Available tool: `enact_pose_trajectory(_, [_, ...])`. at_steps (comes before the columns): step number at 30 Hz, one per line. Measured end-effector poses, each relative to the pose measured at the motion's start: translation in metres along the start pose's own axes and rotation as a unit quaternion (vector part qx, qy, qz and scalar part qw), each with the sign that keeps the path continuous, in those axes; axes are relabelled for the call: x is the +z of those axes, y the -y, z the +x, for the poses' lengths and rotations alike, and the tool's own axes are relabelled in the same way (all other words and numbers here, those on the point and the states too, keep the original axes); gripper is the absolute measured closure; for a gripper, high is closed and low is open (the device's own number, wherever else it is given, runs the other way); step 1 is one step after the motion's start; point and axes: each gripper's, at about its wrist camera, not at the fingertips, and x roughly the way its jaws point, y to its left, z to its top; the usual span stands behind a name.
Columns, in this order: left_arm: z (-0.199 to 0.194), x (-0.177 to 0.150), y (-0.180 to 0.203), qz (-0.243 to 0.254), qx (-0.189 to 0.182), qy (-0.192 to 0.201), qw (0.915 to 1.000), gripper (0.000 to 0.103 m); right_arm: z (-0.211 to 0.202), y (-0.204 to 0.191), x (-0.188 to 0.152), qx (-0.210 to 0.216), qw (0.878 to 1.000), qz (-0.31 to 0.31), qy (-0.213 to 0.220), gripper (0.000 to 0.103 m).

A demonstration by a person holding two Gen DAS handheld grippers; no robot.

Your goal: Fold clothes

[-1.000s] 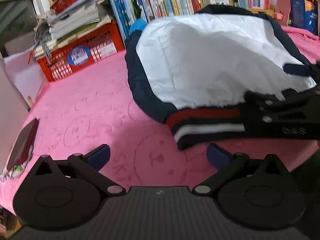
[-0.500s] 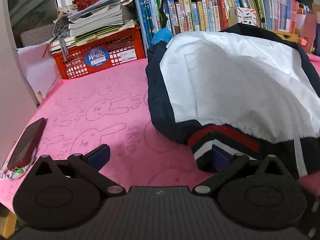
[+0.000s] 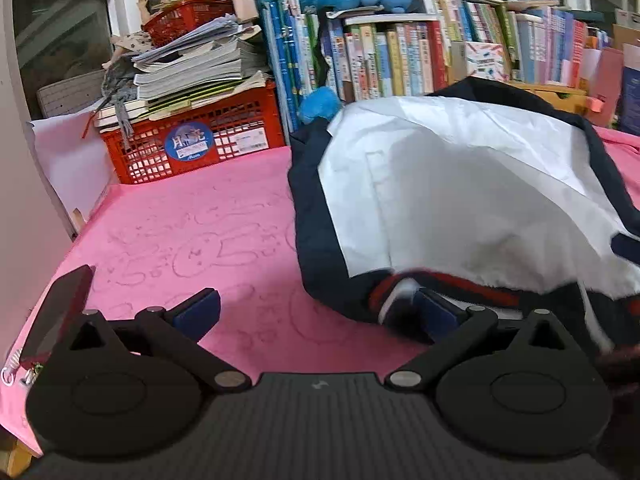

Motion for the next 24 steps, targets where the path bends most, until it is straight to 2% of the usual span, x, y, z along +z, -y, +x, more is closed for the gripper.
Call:
enact_pose_trajectory(4, [-0.008,-0.013,0.009,0.024,-0.031,-0.006,0.9992,0.000,0.000,0.034,0.008,0.039,0.994,0.097,-0.018,0.000])
enact_pose_trajectory(6, [-0.010,-0.019,0.016,0.037,-0.052,-0.012,0.9979,0.000,0.004,0.045,0.009,0.034,0.991,0.129,-0.021,0.000])
enact_pose_trajectory(8, [-0.010,-0.023,0.025,0.047,-0.070,-0.017,0.9963,0.000,0.001,0.048,0.010,0.027,0.990,0.135,-0.009,0.000])
enact_pose_trajectory(10, [-0.008,-0.024,0.031,0.055,-0.068,-0.016,0.9960,0.000,-0.002,0.051,0.012,0.019,0.990,0.142,0.004,0.000])
enact_pose_trajectory(12, [-0.002,-0.021,0.035,0.059,-0.027,-0.007,0.9979,0.000,-0.008,0.052,0.013,0.008,0.990,0.138,0.024,0.000])
enact_pose_trajectory(14, [0.014,-0.015,0.033,0.054,0.052,-0.010,0.9972,0.000,-0.014,0.051,0.011,-0.012,0.992,0.115,0.041,0.000])
enact_pose_trajectory(15, [0.018,-0.013,0.029,0.050,0.079,-0.011,0.9956,0.000,-0.015,0.050,0.007,-0.024,0.994,0.096,0.041,0.000])
enact_pose_trajectory(19, [0.011,-0.011,0.011,0.013,0.100,0.010,0.9948,0.000,-0.021,0.043,-0.024,-0.098,0.995,-0.007,0.028,0.000])
enact_pose_trajectory(22, [-0.007,-0.008,0.003,0.000,0.104,0.032,0.9941,0.000,-0.026,0.039,-0.051,-0.158,0.984,-0.087,0.014,0.000])
enact_pose_trajectory(24, [-0.019,-0.005,-0.002,-0.003,0.109,0.044,0.9930,0.000,-0.030,0.057,-0.052,-0.204,0.976,-0.079,-0.001,0.000])
